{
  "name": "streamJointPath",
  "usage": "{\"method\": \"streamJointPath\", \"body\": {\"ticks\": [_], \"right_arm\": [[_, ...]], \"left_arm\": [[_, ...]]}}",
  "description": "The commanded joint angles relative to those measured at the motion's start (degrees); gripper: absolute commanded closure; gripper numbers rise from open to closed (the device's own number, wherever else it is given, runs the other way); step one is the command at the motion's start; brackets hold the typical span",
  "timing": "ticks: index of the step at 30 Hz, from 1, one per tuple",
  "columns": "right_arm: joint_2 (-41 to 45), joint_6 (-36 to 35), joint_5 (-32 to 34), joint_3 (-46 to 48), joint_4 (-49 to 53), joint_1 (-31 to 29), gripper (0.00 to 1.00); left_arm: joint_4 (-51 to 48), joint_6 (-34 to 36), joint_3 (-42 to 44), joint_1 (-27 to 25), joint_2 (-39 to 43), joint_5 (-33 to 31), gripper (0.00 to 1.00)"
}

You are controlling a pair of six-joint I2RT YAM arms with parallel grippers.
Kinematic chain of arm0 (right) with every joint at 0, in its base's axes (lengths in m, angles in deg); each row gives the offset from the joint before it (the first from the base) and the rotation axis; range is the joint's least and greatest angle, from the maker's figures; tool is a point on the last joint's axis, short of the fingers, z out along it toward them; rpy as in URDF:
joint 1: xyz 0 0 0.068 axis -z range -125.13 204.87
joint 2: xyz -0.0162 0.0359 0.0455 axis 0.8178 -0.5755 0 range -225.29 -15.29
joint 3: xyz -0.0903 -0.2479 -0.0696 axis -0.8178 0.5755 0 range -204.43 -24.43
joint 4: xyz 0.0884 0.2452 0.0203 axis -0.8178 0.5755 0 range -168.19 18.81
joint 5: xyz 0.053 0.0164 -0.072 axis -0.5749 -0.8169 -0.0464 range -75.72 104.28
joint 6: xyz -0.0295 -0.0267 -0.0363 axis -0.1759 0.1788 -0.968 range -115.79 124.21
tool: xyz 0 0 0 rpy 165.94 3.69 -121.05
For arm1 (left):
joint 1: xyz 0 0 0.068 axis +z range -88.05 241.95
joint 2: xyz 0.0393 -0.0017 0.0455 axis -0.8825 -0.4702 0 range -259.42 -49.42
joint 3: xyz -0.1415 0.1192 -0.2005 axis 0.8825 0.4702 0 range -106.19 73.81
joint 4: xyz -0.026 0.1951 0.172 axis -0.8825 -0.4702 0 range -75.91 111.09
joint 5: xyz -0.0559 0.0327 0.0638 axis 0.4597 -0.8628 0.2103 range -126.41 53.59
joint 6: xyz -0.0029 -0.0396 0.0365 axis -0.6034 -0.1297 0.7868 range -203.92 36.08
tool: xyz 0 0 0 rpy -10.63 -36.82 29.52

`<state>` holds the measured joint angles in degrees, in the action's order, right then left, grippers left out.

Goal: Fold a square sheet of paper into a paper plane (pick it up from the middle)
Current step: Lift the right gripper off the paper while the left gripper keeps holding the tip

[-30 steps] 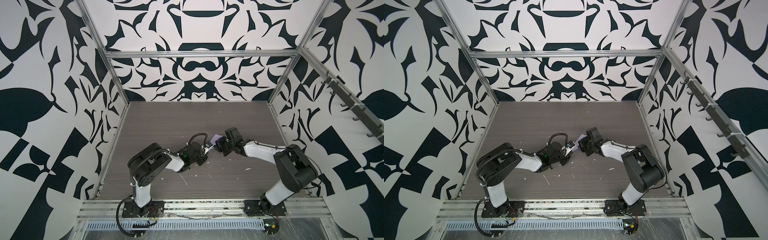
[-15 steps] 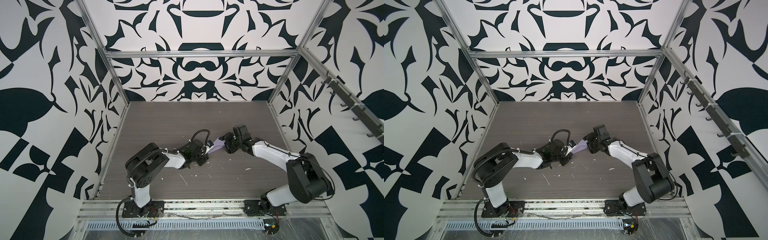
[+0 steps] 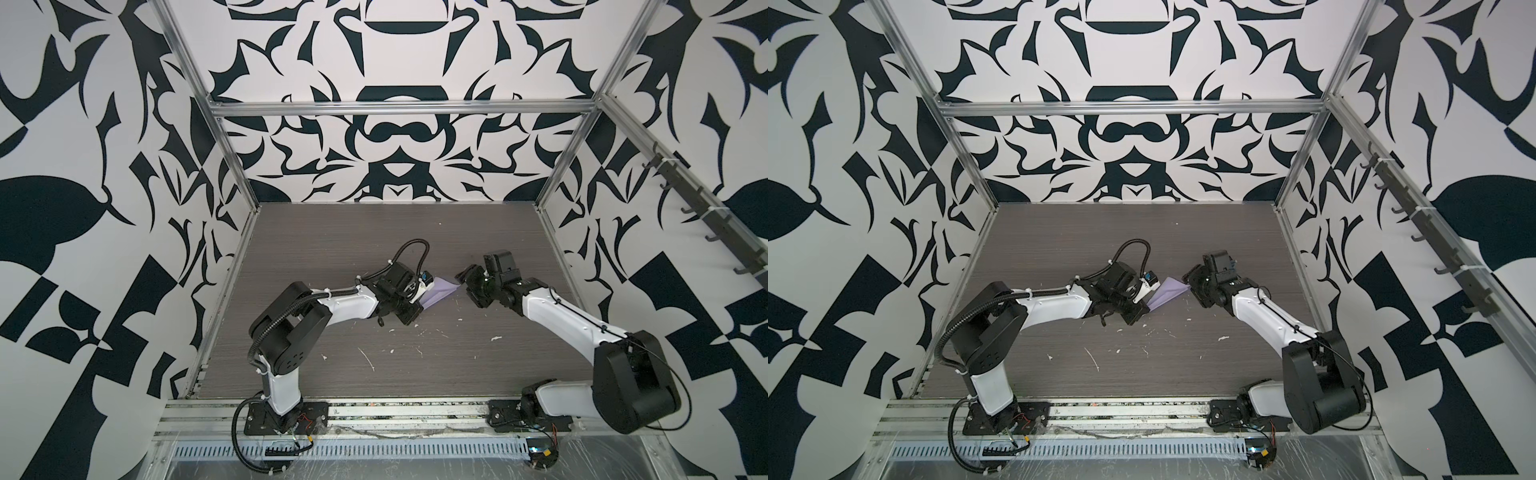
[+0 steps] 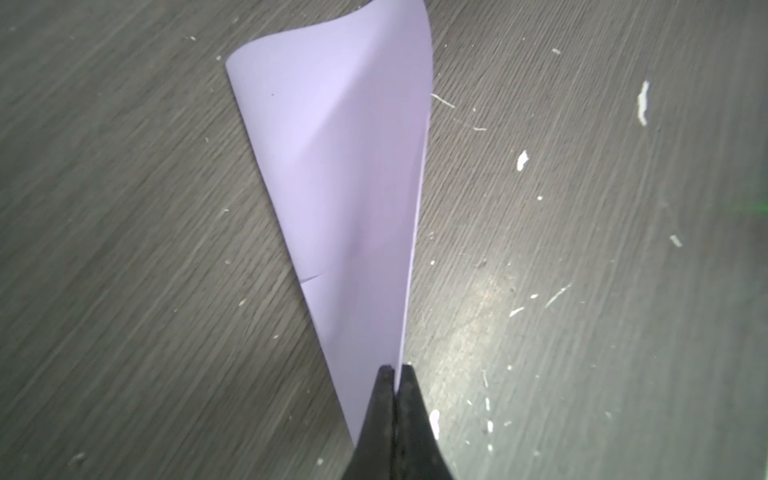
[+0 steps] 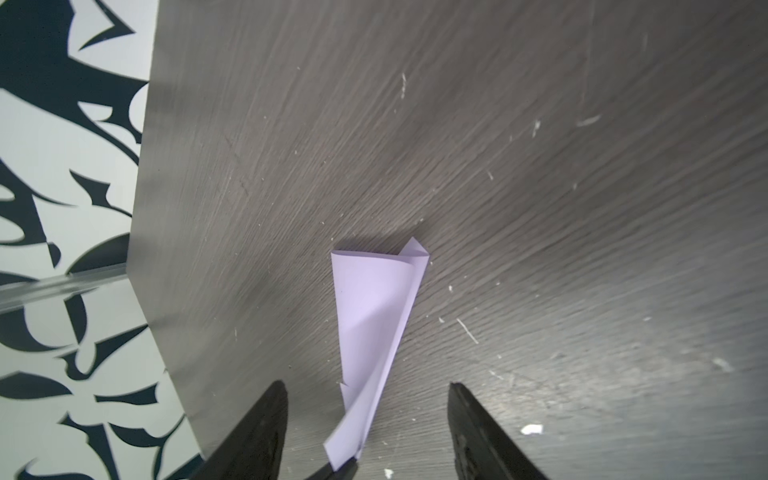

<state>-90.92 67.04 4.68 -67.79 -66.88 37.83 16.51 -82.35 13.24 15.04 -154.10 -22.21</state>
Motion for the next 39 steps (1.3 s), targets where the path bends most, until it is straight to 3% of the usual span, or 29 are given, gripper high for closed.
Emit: {"method": "streamJointPath", "body": {"ticks": [1,7,18,29,39], "right_arm": [[2.63,-10.49,0.06,1.14,-2.05,0.16,0.34],[3.09,-20.08,-3.31,2.41,-3.33,0.12,0.36],[0.7,-25.11,-8.95,5.38,-6.98,-2.21,0.39],[-5.03,-30.91,-6.57,2.83,-5.85,-9.09,0.4],[-10.52,-32.74,-6.05,-0.79,-5.24,-11.33,0.4]], "left_arm": [[-6.97,-4.3,-2.46,1.16,-1.79,5.7,0.98],[-3.22,-9.89,-1.13,1.83,-2.28,7.94,0.98],[0.93,-15.98,0.78,2.5,-3.99,8.47,0.99],[9.12,-23.92,5.65,5.17,-4.23,11.82,0.99],[17.6,-31.86,9.67,8.13,-4.37,18.28,1.0]]}}
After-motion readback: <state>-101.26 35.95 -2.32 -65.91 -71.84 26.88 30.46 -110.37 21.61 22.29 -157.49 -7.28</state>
